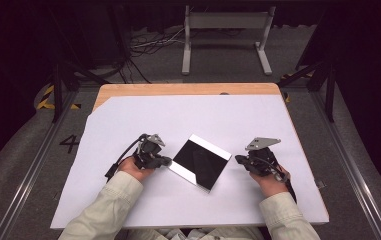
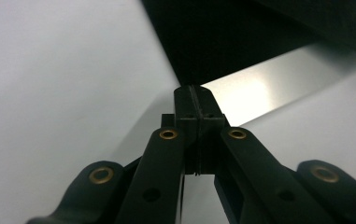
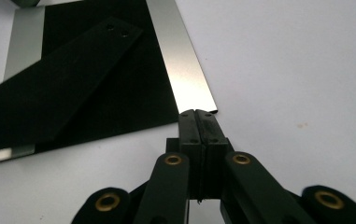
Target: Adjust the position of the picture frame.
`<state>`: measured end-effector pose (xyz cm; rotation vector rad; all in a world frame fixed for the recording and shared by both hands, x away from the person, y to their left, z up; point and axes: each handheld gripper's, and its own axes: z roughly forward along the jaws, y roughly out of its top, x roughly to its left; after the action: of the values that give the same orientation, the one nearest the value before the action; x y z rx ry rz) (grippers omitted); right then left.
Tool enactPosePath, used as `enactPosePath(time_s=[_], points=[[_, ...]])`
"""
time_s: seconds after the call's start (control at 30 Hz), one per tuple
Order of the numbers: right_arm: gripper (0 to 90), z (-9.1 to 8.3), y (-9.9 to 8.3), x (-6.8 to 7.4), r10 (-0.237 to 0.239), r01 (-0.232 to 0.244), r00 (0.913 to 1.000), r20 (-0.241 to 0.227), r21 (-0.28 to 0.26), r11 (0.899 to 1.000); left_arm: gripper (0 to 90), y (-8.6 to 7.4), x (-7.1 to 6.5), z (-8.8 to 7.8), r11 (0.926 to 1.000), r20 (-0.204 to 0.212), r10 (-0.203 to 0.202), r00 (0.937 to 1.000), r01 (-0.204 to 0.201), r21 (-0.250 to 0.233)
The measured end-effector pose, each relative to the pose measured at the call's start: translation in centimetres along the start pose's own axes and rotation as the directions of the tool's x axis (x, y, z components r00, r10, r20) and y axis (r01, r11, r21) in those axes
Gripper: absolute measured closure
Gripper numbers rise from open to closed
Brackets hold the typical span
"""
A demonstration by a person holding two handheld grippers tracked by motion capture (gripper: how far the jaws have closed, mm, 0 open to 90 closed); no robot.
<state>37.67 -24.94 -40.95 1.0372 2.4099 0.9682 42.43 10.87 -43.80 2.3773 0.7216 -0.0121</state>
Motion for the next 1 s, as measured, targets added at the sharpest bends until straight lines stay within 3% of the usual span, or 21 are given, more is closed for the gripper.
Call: enactPosePath(time_s=[0.1, 0.4, 0.6, 0.8, 0.9, 1.0], points=[[89.7, -0.1, -0.2, -0.3, 0.016, -0.016, 0.9999, -0.001, 0.002, 1.0, 90.0, 0.3, -1.1, 0.4, 0.998, 0.024, 0.062, 0.9978, -0.062, 0.009], [89.7, 0.0, -0.7, -1.1, 0.056, -0.056, 0.9982, 0.022, 0.015, 0.998, 90.0, 0.6, -2.4, 1.2, 0.9957, 0.101, 0.091, 0.9906, -0.092, 0.004], [89.7, -0.1, -1.0, -1.7, 0.074, -0.075, 0.9961, 0.048, 0.027, 0.997, 90.0, 0.9, -4.0, 2.0, 0.992, 0.161, 0.125, 0.979, -0.126, -0.001], [89.7, 0.7, -1.1, -2.2, 0.087, -0.093, 0.9917, 0.095, 0.059, 0.994, 90.0, 1.3, -5.4, 2.4, 0.9818, 0.127, 0.188, 0.9739, -0.19, 0.002], [89.7, 1.7, -1.2, -2.4, 0.096, -0.104, 0.991, 0.094, 0.092, 0.99, 90.0, 1.3, -5.3, 2.4, 0.9809, 0.115, 0.194, 0.9743, -0.195, -0.004], [89.8, 2.4, -0.9, -2.1, 0.084, -0.091, 0.9931, 0.081, 0.084, 0.992, 90.0, 1.2, -4.7, 1.6, 0.986, 0.09, 0.166, 0.9819, -0.165, -0.022]])
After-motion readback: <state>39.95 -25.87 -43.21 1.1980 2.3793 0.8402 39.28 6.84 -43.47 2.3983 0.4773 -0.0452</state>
